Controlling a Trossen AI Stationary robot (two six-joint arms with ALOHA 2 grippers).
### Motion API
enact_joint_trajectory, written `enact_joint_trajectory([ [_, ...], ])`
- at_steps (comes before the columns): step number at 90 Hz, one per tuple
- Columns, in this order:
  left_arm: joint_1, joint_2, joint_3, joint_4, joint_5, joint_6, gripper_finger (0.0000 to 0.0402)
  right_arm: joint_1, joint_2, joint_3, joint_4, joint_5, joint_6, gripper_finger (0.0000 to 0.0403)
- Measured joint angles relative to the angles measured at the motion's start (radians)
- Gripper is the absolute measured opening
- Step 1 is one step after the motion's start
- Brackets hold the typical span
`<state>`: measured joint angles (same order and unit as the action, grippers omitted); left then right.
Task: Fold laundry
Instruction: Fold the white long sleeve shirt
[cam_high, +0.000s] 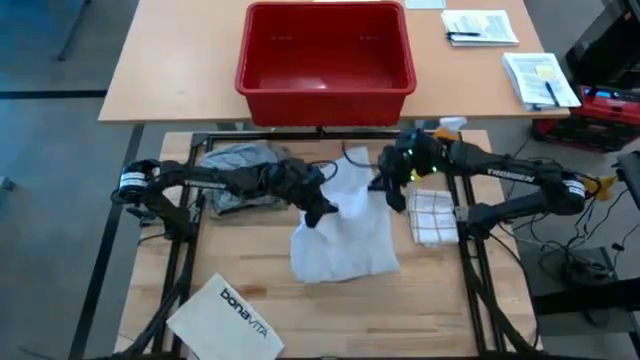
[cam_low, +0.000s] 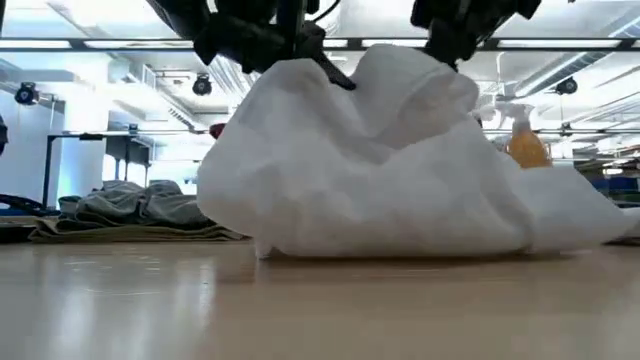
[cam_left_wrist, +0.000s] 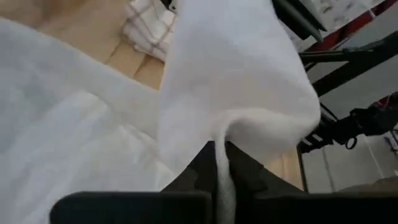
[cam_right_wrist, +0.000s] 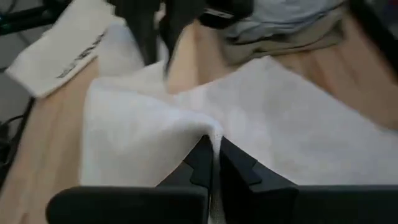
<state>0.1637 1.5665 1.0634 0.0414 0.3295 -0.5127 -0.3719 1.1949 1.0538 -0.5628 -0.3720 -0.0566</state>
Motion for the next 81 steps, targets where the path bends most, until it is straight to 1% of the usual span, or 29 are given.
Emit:
enact_joint_trajectory([
  [12, 0.069, 0.001, 0.0, -0.011, 0.105, 0.095, 0.0, -0.062, 0.09, 0.039, 0.027, -0.011, -0.013, 0.0],
  [19, 0.113, 0.002, 0.0, -0.032, 0.128, 0.126, 0.0, -0.087, 0.162, 0.067, 0.018, -0.025, -0.027, 0.0],
  [33, 0.194, -0.008, 0.0, -0.089, 0.134, 0.199, 0.0, -0.137, 0.276, 0.149, 0.024, -0.032, -0.096, 0.0],
  [43, 0.257, 0.005, 0.0, -0.13, 0.144, 0.215, 0.0, -0.194, 0.347, 0.185, 0.017, -0.031, -0.149, 0.0],
  [46, 0.274, 0.017, 0.0, -0.136, 0.152, 0.216, 0.0, -0.213, 0.366, 0.193, 0.016, -0.045, -0.164, 0.0],
  [52, 0.304, 0.037, 0.0, -0.138, 0.157, 0.216, 0.0, -0.247, 0.407, 0.209, 0.015, -0.076, -0.189, 0.0],
  [64, 0.335, 0.073, 0.0, -0.106, 0.161, 0.236, 0.0, -0.301, 0.476, 0.245, 0.014, -0.075, -0.209, 0.0],
  [81, 0.373, 0.113, 0.0, -0.069, 0.16, 0.251, 0.0, -0.351, 0.531, 0.315, 0.03, -0.073, -0.248, 0.0],
])
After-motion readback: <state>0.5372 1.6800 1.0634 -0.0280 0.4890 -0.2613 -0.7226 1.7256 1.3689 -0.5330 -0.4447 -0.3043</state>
